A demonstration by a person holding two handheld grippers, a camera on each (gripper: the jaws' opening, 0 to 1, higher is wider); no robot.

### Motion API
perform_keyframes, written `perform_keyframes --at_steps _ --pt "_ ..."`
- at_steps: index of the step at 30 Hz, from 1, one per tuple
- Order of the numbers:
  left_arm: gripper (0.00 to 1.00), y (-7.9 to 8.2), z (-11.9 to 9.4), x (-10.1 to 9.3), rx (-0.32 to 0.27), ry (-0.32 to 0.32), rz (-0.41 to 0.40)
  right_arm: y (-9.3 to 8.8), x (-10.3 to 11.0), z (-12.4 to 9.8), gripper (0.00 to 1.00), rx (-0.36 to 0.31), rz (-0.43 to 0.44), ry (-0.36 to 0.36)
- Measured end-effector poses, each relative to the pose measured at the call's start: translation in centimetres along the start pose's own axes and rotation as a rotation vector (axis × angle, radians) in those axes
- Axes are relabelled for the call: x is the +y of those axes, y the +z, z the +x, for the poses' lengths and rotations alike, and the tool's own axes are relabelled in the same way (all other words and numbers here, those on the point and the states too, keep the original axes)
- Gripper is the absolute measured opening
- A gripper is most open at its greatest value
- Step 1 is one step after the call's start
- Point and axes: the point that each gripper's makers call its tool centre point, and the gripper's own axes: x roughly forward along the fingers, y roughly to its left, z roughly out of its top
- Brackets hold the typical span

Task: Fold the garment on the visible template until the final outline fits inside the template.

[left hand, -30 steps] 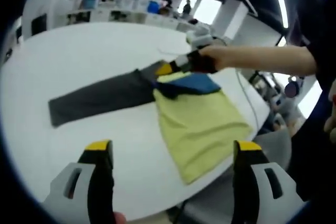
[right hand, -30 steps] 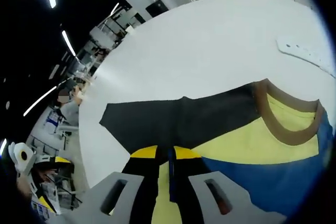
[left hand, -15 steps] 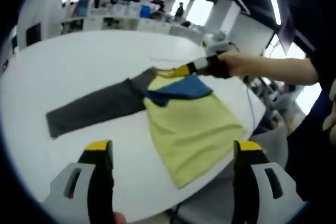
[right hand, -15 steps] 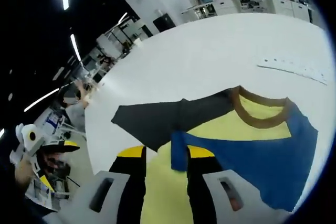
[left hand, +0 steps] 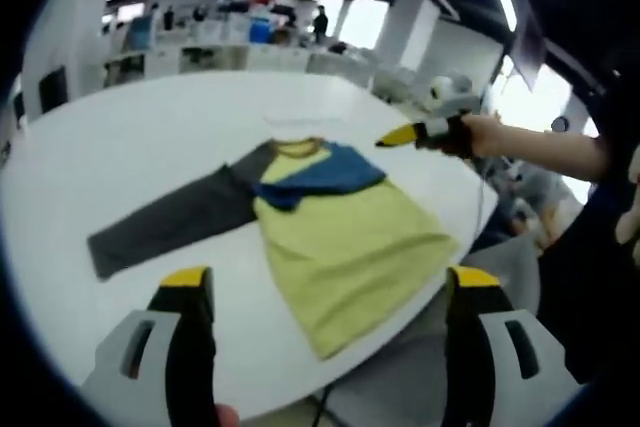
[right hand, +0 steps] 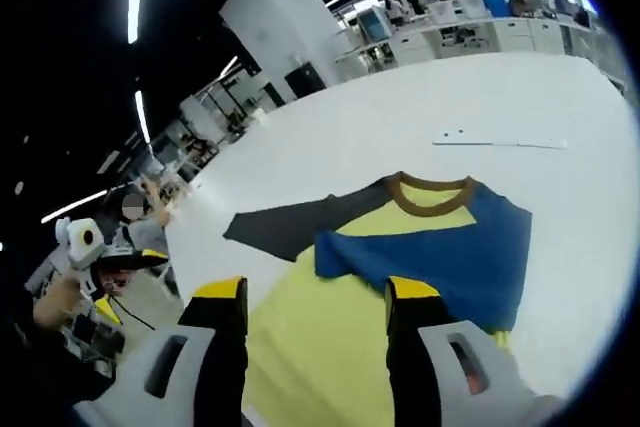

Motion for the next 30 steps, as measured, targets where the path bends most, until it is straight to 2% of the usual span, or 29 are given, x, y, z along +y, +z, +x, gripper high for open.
perform_keyframes --at_steps 4,7,12,19,23,30 --pt "0.91 -0.4 0.2 -0.9 0.011 -0.004 0.008 -1.0 0.2 -3.9 0.66 -0.039 -0.017 -0.012" --pt "0.92 -0.7 0.1 -1.6 0.027 -0.013 0.028 -2.4 -0.2 -6.9 0.69 -0.056 -0.008 -0.04" --pt "0.92 -1.0 0.0 -2.2 0.045 -0.02 0.045 -4.2 -0.2 -10.6 0.76 -0.076 -0.011 -0.067" --pt "0.91 -1.3 -0.3 -3.0 0.055 -0.024 0.059 -6.3 -0.4 -14.2 0.78 -0.097 0.007 -0.115" --pt "0.91 -1.5 -0.5 -3.2 0.059 -0.026 0.061 -7.8 0.3 -15.9 0.85 -0.09 -0.028 -0.139" --pt "0.92 -2.0 -1.0 -3.6 0.076 -0.023 0.068 -8.6 1.1 -18.1 0.89 -0.132 -0.023 -0.162"
